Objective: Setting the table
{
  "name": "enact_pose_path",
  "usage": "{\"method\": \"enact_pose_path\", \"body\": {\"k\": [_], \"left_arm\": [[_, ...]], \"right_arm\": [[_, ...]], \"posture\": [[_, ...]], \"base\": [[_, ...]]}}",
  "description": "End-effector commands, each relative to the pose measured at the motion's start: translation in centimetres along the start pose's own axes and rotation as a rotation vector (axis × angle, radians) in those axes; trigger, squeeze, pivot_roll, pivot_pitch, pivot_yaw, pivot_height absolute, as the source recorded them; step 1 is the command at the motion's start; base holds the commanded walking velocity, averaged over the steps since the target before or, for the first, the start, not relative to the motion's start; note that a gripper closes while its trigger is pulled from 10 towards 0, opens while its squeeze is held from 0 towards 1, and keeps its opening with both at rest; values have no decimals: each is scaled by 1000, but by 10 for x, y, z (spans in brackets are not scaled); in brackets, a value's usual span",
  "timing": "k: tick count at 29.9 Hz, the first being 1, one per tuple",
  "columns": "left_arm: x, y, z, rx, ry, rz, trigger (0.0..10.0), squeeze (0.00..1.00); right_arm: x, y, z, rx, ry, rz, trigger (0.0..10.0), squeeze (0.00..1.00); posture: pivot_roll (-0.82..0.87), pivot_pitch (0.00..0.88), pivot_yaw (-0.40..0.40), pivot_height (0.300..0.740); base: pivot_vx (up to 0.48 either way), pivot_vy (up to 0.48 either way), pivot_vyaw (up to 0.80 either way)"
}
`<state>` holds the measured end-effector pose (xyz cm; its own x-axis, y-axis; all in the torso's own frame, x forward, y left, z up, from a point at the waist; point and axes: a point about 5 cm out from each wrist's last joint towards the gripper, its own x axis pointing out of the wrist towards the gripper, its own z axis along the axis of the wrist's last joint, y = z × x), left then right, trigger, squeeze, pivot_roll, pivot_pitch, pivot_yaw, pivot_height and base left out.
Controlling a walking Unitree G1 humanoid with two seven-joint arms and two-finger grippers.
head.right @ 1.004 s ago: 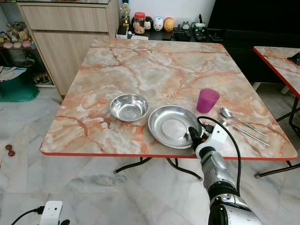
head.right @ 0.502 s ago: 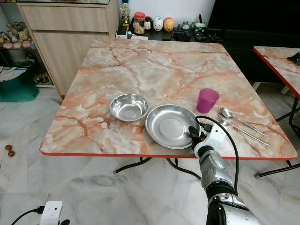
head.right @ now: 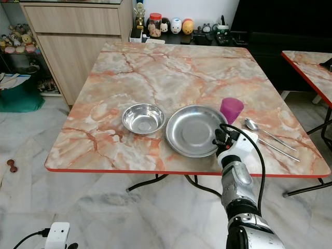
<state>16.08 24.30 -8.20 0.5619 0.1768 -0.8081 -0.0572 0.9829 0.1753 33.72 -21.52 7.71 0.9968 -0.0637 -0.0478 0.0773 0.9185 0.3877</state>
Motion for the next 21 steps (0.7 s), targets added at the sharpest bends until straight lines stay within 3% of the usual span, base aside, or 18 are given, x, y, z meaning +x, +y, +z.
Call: {"method": "enact_pose_path", "body": {"k": [1, 9, 13, 21], "left_arm": [[-1, 3, -2, -3, 3, 0, 10000, 0], [0, -3, -1, 0, -5, -3, 10000, 0], [-2, 3, -6, 4, 1, 7, 10000, 0], [-4, 14, -12, 9, 15, 23, 10000, 0]], "right_arm": [[6, 7, 19, -1, -99, 22, 10000, 0], [9, 22, 42, -4, -250, 86, 10000, 0], [6, 33, 53, 85, -337, 148, 10000, 0], [-5, 53, 43, 201, -306, 269, 10000, 0]], "posture": [[2, 0, -48, 740], [3, 0, -46, 740], [3, 0, -43, 740], [-3, 0, -41, 740]], "base": [[0, 0, 0], [0, 0, 0], [0, 0, 0], [0, 0, 0]]}}
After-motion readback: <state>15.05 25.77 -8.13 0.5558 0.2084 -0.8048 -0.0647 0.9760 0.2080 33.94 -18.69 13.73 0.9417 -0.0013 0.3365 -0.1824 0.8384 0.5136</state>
